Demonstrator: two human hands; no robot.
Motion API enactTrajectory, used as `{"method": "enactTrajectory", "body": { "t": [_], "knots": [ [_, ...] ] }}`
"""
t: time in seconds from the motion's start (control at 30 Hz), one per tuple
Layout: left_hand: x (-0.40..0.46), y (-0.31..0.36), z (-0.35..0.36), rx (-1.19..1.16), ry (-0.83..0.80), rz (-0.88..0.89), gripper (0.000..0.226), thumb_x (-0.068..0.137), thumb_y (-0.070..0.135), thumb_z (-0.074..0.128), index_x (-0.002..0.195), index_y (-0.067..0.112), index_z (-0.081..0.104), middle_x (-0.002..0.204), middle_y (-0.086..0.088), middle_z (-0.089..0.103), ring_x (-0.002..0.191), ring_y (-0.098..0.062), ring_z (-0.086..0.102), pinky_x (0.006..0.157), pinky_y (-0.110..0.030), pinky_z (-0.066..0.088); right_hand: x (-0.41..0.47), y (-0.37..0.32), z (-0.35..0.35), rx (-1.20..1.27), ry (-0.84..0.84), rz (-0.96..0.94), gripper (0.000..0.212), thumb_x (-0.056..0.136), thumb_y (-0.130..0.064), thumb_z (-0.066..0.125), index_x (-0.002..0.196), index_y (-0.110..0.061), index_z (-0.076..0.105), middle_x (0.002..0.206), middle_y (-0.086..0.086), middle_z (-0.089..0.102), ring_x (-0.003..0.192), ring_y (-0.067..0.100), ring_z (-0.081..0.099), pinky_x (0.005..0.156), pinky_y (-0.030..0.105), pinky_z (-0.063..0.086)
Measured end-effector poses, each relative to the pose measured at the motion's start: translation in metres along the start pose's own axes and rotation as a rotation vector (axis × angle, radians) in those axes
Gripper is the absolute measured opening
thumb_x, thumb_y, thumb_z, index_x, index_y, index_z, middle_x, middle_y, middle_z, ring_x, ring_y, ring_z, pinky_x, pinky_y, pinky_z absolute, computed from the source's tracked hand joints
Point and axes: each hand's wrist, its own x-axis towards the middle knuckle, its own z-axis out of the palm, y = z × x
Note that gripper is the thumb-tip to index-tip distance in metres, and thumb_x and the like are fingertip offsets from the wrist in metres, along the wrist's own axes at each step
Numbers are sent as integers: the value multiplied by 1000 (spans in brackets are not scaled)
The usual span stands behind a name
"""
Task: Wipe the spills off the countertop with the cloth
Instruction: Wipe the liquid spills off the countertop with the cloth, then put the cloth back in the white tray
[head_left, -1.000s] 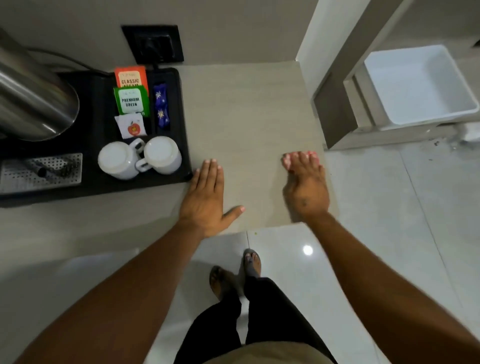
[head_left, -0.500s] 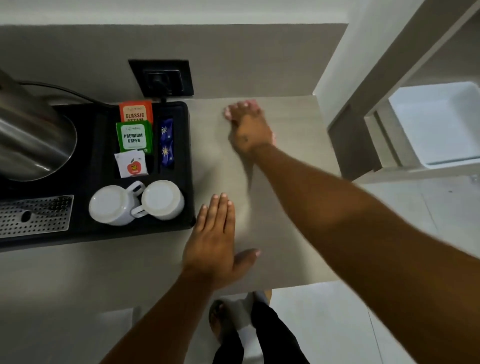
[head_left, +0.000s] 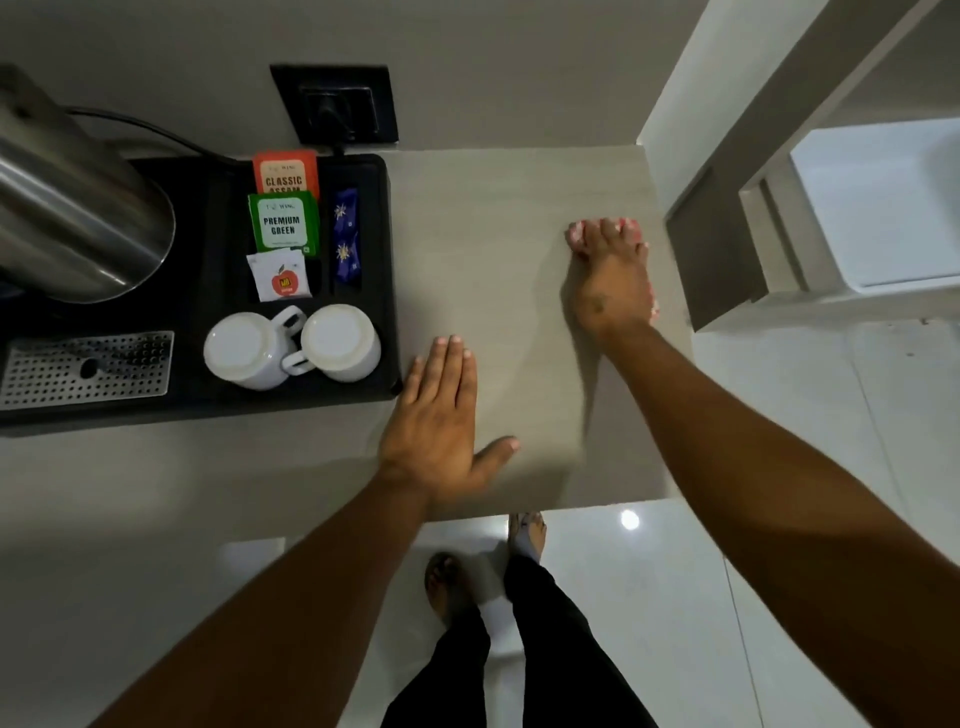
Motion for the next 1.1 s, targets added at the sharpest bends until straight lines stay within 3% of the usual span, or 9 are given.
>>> {"method": "enactTrajectory", "body": {
  "t": [0.1,0.23,0.33,0.43,0.57,0.7,0.87,0.93,1.1],
  "knots": [
    [0,-2,0,47,-19,8,106,90,78,7,160,-2,-2,170,-24,-7,158,-36,-11,128,-55,-1,-60,-31,9,-8,-5,-163,42,91,-5,50,131,-9,59,142,21,54,141,45,37,122,49,23],
    [-3,0,0,43,-33,35,99,91,70,2,160,-2,0,170,-24,-6,159,-36,-10,129,-52,-5,-166,-34,15,-66,-74,-305,53,97,-17,40,149,-13,40,157,12,40,153,33,19,124,49,17],
    [-17,4,2,12,-22,29,93,95,64,6,161,0,3,171,-21,-3,159,-34,-9,129,-51,-5,-201,7,1,-44,-26,-164,57,94,-11,48,148,-23,39,159,7,36,154,29,16,124,50,19],
    [-26,8,3,23,-20,4,85,102,60,18,161,1,1,172,-19,-6,159,-32,-11,129,-50,-6,-184,46,-25,-45,-32,90,58,97,-12,49,151,-27,35,165,7,26,155,30,9,126,48,9],
    [-24,13,-3,4,-17,2,84,104,56,29,161,0,3,172,-20,-4,159,-32,-9,129,-48,-5,-170,65,-39,-59,-101,60,59,97,-17,57,150,-28,35,167,5,20,155,32,5,125,53,12],
    [12,47,-22,25,-17,44,83,104,55,26,161,1,2,172,-20,-5,159,-33,-10,129,-48,-6,-165,66,-46,66,-152,124,49,104,-26,43,151,-35,33,169,1,12,156,26,0,125,52,11],
    [99,130,-54,-44,129,179,84,100,56,21,161,0,9,171,-21,4,160,-33,-3,129,-46,-8,-115,97,-87,8,22,57,73,87,7,57,151,-22,39,166,8,22,155,27,8,125,48,13],
    [139,162,-66,-38,175,227,81,103,55,26,161,0,10,171,-21,6,160,-34,-1,128,-44,-10,-82,121,-111,42,83,76,83,80,16,60,149,-26,40,166,4,22,156,24,5,125,48,15],
    [240,234,-88,-29,175,254,81,104,55,29,161,2,8,172,-19,6,160,-33,0,130,-46,-3,9,191,-157,63,159,147,67,97,7,48,151,-31,36,169,0,12,156,21,-2,125,41,-2]
  ]
}}
